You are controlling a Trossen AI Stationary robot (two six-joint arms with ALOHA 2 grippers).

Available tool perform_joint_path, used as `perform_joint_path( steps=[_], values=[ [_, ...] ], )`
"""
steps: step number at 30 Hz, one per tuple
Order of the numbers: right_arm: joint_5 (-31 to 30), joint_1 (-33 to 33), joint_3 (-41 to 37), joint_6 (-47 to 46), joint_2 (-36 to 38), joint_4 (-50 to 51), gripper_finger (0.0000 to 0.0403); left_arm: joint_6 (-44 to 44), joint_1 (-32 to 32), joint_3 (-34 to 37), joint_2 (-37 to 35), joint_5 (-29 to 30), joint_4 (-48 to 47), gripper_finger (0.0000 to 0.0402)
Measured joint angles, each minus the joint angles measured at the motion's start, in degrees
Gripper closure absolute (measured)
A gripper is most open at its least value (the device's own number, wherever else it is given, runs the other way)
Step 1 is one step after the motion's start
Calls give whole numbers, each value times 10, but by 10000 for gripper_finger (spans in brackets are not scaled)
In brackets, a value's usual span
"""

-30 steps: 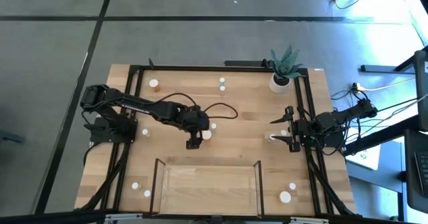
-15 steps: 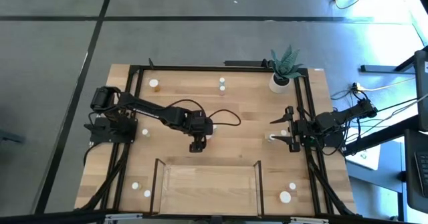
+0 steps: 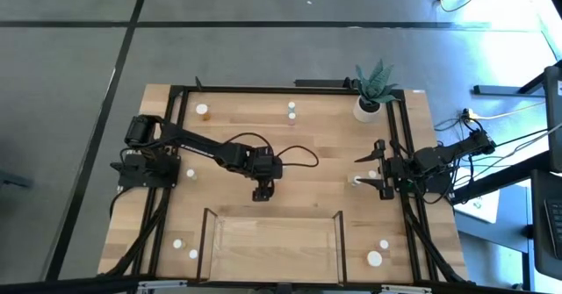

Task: Pick and place medicine bottles onto shelf by color
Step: Put the middle orange pill bottle on the shelf

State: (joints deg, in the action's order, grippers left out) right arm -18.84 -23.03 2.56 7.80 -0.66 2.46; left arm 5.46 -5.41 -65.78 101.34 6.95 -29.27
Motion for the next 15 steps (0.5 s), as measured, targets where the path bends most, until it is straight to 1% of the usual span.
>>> perform_joint_path(
  steps=[2, 15],
  values=[
    [0, 0, 0, 0, -1, 1, 131, 0, 0, -1, 6, 0, 18, 53],
    [0, 0, 0, 0, -2, 1, 131, 1, 0, -1, 8, 0, 16, 60]
  ],
)
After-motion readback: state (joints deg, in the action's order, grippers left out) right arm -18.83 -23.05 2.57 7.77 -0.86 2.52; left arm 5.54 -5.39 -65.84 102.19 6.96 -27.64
